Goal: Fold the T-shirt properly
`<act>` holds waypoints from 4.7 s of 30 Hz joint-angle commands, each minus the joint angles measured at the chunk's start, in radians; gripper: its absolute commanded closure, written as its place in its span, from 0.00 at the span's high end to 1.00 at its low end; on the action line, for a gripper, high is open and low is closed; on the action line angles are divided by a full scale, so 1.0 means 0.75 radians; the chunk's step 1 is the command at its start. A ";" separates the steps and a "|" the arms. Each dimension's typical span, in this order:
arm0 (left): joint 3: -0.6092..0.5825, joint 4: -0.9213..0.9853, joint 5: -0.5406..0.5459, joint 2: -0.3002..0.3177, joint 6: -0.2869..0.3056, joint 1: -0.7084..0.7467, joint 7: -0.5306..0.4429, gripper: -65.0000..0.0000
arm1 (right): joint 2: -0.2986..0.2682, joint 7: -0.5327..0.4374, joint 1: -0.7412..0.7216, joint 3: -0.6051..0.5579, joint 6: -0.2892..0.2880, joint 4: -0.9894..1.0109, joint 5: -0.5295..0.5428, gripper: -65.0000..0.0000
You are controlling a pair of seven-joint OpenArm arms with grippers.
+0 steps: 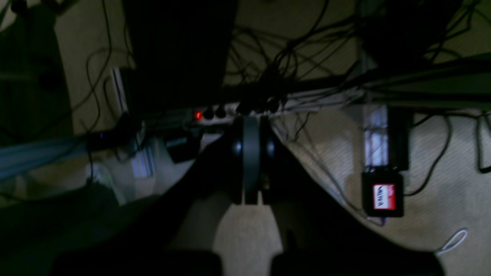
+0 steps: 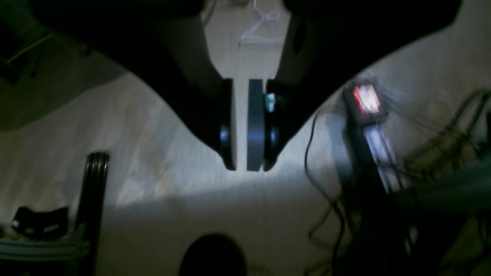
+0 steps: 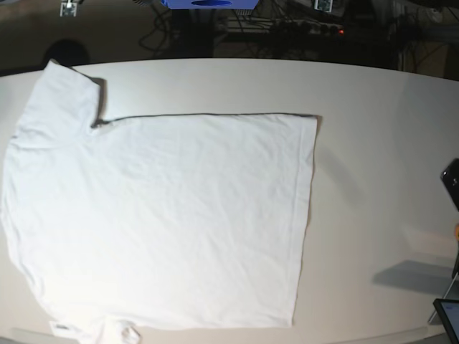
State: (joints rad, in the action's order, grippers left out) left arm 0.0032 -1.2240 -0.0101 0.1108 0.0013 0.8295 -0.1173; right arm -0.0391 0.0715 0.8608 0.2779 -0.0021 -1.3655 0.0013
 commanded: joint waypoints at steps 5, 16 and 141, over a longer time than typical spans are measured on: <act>0.003 -0.163 0.002 0.011 -0.007 0.125 -0.014 0.00 | 0.008 -0.023 0.134 0.068 0.010 -0.232 0.001 0.08; 0.007 -0.552 0.010 0.050 -0.007 0.223 -0.014 0.00 | 0.008 -0.021 0.218 0.083 0.010 -0.576 0.003 0.08; -0.228 -0.593 0.000 -0.057 0.108 -0.571 0.665 0.00 | -0.156 0.890 -0.842 0.299 -0.928 -0.333 -0.377 0.03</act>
State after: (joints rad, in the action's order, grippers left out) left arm -0.1707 -1.6707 0.0044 0.0631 0.0841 0.3897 0.3054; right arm -0.1585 0.6643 0.2104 0.5022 -0.6624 -1.6203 -0.2676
